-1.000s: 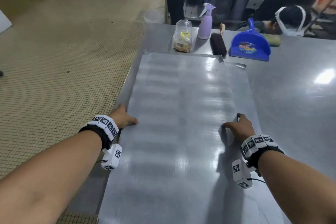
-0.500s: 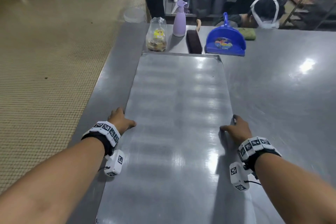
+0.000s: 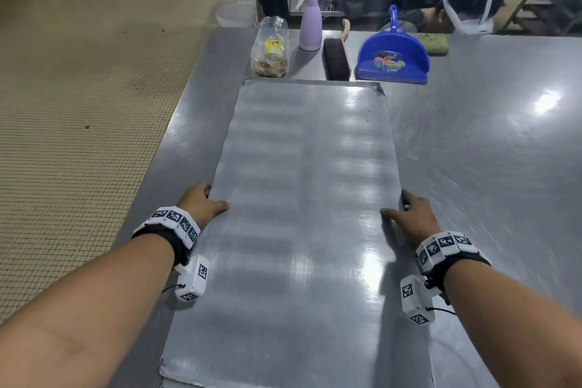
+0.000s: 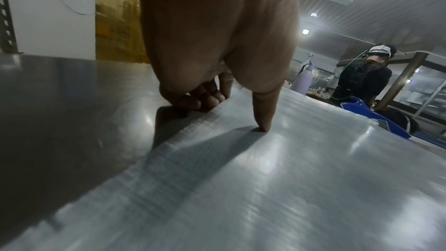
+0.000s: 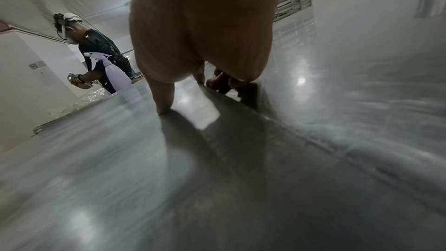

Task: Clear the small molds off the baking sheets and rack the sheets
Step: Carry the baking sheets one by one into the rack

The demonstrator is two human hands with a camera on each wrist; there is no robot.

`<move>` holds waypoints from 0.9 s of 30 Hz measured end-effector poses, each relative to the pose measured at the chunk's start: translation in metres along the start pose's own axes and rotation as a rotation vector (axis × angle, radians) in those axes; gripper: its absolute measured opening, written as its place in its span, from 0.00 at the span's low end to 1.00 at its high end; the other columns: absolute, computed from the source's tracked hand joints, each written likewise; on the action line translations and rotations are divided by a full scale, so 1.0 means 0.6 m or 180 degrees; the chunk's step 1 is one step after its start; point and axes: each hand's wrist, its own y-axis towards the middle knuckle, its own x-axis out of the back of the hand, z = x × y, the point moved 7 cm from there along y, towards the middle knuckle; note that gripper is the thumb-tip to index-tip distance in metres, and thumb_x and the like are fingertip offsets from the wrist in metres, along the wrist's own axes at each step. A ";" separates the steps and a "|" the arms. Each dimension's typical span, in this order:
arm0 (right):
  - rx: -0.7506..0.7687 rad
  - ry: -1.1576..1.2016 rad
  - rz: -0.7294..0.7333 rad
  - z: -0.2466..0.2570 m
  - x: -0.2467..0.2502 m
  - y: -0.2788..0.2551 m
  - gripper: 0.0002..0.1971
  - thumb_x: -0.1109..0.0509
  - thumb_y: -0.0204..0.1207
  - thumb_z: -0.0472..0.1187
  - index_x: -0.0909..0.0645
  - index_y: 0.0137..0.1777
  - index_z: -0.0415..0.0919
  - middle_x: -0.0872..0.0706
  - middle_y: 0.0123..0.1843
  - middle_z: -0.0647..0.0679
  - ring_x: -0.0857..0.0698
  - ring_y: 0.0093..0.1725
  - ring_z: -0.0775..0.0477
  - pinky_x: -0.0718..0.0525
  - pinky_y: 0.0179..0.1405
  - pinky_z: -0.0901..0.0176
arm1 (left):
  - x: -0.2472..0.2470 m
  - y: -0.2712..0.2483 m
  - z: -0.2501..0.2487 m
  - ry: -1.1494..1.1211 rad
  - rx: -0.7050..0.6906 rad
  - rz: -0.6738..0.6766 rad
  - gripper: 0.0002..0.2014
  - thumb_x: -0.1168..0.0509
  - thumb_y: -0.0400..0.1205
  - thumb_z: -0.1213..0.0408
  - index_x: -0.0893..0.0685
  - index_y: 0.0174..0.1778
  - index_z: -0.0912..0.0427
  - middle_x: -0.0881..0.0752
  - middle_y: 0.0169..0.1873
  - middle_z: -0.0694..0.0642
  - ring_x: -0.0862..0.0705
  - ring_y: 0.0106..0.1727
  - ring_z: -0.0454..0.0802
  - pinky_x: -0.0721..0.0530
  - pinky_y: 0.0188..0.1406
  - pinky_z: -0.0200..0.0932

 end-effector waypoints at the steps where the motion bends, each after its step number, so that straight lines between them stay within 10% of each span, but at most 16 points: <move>1: 0.0026 0.0046 0.0057 -0.001 0.003 -0.004 0.16 0.19 0.72 0.39 0.16 0.57 0.43 0.12 0.51 0.46 0.13 0.51 0.43 0.15 0.48 0.53 | 0.000 -0.009 0.001 -0.0010 0.0002 -0.0010 0.20 0.22 0.76 0.64 0.17 0.63 0.58 0.12 0.52 0.53 0.14 0.51 0.55 0.20 0.53 0.46; 4: 0.0186 -0.0013 0.0194 -0.005 0.010 -0.010 0.14 0.21 0.72 0.31 0.21 0.40 0.50 0.16 0.37 0.53 0.16 0.39 0.47 0.25 0.34 0.62 | 0.002 -0.036 0.011 -0.0082 0.0009 -0.0109 0.16 0.23 0.76 0.66 0.16 0.59 0.58 0.12 0.45 0.50 0.15 0.44 0.49 0.22 0.49 0.43; 12: 0.0280 -0.0252 -0.0109 -0.015 0.018 -0.027 0.25 0.19 0.73 0.45 0.18 0.63 0.29 0.12 0.59 0.31 0.13 0.58 0.30 0.16 0.63 0.36 | -0.001 -0.109 0.063 -0.0036 0.0030 -0.0315 0.10 0.24 0.78 0.66 0.14 0.53 0.56 0.14 0.38 0.45 0.20 0.37 0.34 0.27 0.31 0.28; 23: 0.0462 -0.0542 -0.0146 -0.040 0.016 -0.084 0.19 0.22 0.73 0.52 0.18 0.47 0.34 0.12 0.42 0.37 0.14 0.44 0.32 0.17 0.43 0.47 | 0.000 -0.166 0.111 0.0023 0.0113 -0.0208 0.10 0.22 0.75 0.63 0.10 0.50 0.59 0.08 0.43 0.55 0.11 0.48 0.55 0.19 0.49 0.45; 27: 0.0447 -0.0634 -0.0139 -0.059 0.009 -0.130 0.19 0.23 0.73 0.52 0.15 0.52 0.35 0.11 0.47 0.38 0.13 0.47 0.34 0.13 0.50 0.42 | 0.001 -0.192 0.115 0.0060 0.0122 -0.0196 0.08 0.23 0.76 0.64 0.10 0.49 0.60 0.08 0.44 0.59 0.11 0.47 0.57 0.16 0.49 0.46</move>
